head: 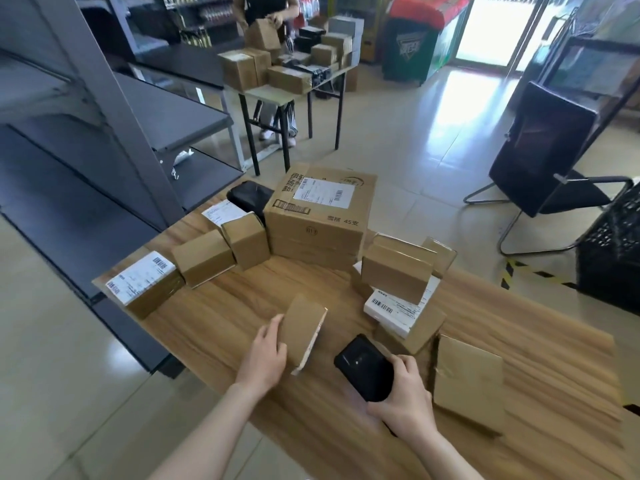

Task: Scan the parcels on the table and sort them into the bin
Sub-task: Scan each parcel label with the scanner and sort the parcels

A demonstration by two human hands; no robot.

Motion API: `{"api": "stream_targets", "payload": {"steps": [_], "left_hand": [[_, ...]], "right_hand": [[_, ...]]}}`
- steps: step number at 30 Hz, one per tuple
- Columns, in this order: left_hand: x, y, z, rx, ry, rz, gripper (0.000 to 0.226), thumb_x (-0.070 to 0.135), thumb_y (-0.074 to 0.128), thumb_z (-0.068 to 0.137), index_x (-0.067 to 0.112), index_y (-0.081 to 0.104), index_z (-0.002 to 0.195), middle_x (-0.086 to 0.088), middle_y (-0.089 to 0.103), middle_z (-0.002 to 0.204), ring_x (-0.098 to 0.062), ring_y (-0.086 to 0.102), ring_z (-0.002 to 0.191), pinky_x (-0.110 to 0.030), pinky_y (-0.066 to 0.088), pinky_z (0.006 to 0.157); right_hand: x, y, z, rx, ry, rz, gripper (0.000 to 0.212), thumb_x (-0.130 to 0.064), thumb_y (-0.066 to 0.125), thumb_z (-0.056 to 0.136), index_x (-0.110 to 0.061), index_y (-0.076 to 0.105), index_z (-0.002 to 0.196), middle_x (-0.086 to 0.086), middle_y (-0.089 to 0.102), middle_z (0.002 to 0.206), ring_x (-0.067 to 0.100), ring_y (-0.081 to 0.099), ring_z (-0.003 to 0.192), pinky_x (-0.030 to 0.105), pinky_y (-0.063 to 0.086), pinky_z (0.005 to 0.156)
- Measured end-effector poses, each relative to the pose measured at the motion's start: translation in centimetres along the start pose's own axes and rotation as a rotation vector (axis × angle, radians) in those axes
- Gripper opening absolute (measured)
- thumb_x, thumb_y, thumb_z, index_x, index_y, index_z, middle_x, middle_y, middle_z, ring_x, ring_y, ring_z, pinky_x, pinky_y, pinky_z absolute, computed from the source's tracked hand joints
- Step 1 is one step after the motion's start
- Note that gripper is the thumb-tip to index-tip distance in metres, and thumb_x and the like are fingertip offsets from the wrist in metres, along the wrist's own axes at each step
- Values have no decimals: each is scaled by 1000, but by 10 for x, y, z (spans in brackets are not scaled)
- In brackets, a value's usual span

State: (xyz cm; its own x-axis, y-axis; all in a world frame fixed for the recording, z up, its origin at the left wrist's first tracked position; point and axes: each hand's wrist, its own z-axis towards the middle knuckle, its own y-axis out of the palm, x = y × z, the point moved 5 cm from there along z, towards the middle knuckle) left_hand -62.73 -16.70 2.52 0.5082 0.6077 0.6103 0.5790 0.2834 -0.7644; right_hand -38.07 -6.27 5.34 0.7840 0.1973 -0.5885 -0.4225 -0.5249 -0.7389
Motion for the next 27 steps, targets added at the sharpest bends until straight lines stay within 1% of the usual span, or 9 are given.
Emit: {"api": "stream_targets", "payload": {"steps": [3, 6, 9, 12, 15, 18, 21, 24, 27], "left_hand": [[-1, -7, -3, 62, 26, 117, 49, 34, 42, 99, 33, 28, 146, 2, 24, 151, -19, 53, 109, -34, 51, 87], [-4, 3, -4, 2, -19, 294, 69, 62, 48, 89, 35, 24, 147, 2, 9, 157, -23, 32, 137, -41, 43, 103], [-4, 11, -5, -4, -51, 297, 79, 62, 57, 84, 32, 21, 148, 1, 5, 157, -26, 27, 140, -43, 41, 106], [-3, 9, -5, 40, -24, 225, 68, 50, 55, 89, 28, 26, 147, -4, 13, 157, -28, 38, 132, -37, 47, 98], [-9, 5, -7, 2, 1, 142, 60, 49, 45, 93, 27, 28, 147, -4, 34, 148, -28, 52, 117, -37, 48, 89], [-17, 2, -11, -57, 16, 126, 53, 37, 41, 97, 26, 28, 147, -6, 52, 135, -26, 56, 112, -37, 47, 91], [-24, -2, -14, -27, -7, 127, 50, 27, 40, 99, 23, 28, 147, -9, 53, 134, -28, 55, 113, -37, 46, 94], [-24, -3, -17, 18, -47, 103, 60, 46, 48, 95, 23, 29, 147, -2, 40, 142, -23, 47, 122, -35, 45, 95], [-19, 7, -23, -17, -146, 112, 93, 72, 58, 76, 24, 23, 147, -3, 25, 144, -22, 29, 134, -38, 41, 98]], "right_hand": [[-3, 6, -1, -3, -7, -5, 90, -36, 78, 55, -23, 44, 137, -14, 36, 117, 11, 52, 109, 38, 46, 96], [-4, 11, -2, -15, -8, -3, 91, -33, 76, 52, -23, 43, 137, -14, 36, 116, 11, 52, 107, 38, 47, 96], [-4, 15, -4, -25, -4, -8, 93, -34, 76, 50, -25, 43, 136, -16, 37, 117, 9, 52, 107, 37, 48, 96], [-4, 15, -4, -22, -5, -32, 95, -36, 76, 48, -25, 43, 136, -15, 37, 117, 9, 52, 107, 37, 47, 95], [-4, 13, -5, -15, -9, -40, 95, -35, 78, 48, -25, 43, 136, -15, 37, 117, 10, 51, 106, 39, 48, 95], [-6, 13, -7, -17, -5, -40, 94, -35, 78, 49, -25, 43, 136, -15, 37, 119, 11, 51, 108, 40, 50, 95], [-10, 15, -10, -21, -14, -46, 93, -39, 78, 50, -25, 43, 135, -14, 36, 119, 12, 50, 110, 40, 50, 94], [-14, 18, -12, -24, -25, -52, 94, -45, 77, 49, -25, 43, 135, -12, 37, 121, 13, 51, 110, 41, 50, 94], [-16, 21, -14, -27, -24, -79, 93, -42, 77, 50, -25, 43, 134, -12, 36, 118, 14, 52, 108, 40, 50, 93]]}}
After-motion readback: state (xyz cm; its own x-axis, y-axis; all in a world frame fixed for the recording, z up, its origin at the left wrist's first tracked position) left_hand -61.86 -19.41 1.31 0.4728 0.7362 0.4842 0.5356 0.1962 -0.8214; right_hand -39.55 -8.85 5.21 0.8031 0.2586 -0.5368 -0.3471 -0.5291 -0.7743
